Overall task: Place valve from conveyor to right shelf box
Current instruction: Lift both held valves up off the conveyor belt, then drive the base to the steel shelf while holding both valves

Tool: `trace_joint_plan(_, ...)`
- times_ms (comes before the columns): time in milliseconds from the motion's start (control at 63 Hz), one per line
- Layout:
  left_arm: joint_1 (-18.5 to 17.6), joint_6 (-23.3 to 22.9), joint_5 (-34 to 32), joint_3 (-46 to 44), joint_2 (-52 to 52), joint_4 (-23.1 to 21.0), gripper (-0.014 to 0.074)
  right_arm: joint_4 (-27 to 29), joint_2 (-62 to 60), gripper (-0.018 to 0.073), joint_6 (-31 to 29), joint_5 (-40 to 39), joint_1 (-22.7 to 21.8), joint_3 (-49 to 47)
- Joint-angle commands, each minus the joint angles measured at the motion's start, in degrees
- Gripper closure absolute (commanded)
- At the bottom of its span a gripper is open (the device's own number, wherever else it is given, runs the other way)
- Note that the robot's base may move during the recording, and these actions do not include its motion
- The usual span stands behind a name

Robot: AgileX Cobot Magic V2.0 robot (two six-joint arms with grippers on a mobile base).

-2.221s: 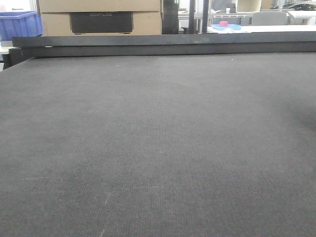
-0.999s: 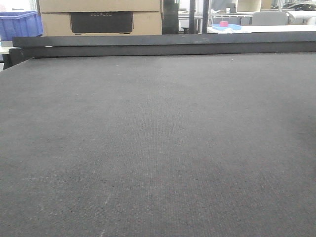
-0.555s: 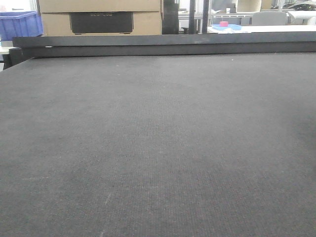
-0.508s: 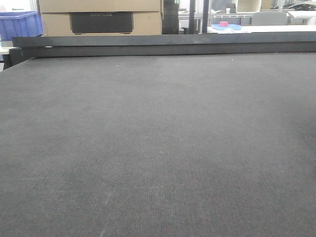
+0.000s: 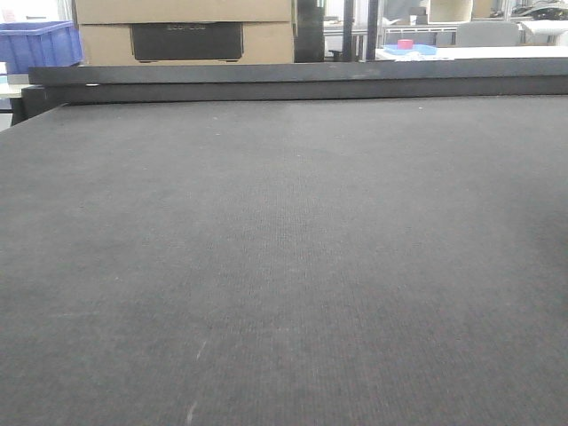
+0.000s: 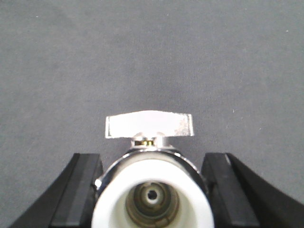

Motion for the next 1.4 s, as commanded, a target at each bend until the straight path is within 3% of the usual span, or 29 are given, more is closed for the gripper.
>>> trace_joint_plan(0,0.0,0.0,-3.0,-0.4,-0.6,-0.4,0.0707,-0.2,-0.8,0.0722,-0.4,-3.4,-0.4,-0.4)
trace_joint_plan(1380,0.0,0.0,-3.0,-0.4,-0.6,-0.4,0.0707,-0.2,-0.8,0.0722,-0.4,-3.8,-0.4,-0.4)
